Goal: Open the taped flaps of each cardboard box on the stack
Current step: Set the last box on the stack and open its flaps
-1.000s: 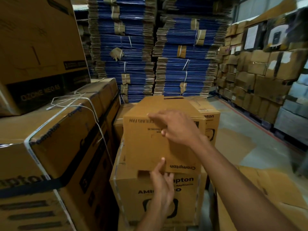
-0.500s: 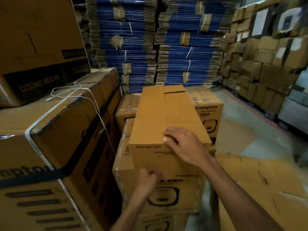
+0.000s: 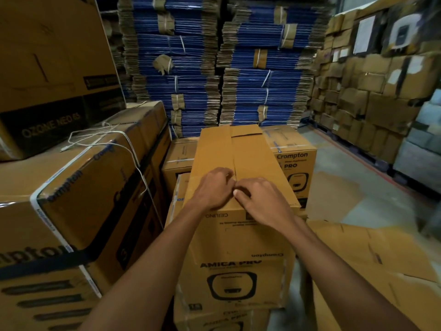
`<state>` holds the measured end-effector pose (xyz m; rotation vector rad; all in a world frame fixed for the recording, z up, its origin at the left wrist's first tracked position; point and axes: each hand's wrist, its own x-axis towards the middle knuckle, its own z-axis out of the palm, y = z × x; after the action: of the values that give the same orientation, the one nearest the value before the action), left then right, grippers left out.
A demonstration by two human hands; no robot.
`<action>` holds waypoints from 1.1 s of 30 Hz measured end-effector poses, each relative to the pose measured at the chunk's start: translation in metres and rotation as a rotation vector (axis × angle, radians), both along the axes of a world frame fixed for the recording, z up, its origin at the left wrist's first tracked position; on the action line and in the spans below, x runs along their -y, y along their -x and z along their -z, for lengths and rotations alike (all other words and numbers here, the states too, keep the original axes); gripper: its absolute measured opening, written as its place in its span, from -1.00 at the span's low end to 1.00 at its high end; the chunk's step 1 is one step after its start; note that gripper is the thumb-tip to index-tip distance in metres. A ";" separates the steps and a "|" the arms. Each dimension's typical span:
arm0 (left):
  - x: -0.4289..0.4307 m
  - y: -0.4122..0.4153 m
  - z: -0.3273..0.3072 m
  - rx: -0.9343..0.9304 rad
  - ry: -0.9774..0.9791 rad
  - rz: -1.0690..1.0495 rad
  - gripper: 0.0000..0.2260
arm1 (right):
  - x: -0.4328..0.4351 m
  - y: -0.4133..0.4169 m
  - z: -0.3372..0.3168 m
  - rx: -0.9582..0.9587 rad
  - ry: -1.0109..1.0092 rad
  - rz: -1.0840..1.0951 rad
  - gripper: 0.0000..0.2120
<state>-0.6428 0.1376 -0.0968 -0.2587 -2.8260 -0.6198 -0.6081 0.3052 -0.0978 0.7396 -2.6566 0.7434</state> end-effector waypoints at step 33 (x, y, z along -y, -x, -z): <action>-0.004 -0.006 0.005 0.084 0.093 0.238 -0.56 | 0.035 0.032 -0.091 0.226 -0.578 0.177 -0.87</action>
<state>-0.6366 0.1418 -0.1014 -0.6063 -2.9334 -0.5571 -0.6402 0.2705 -0.0070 0.5557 -3.1275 -0.0030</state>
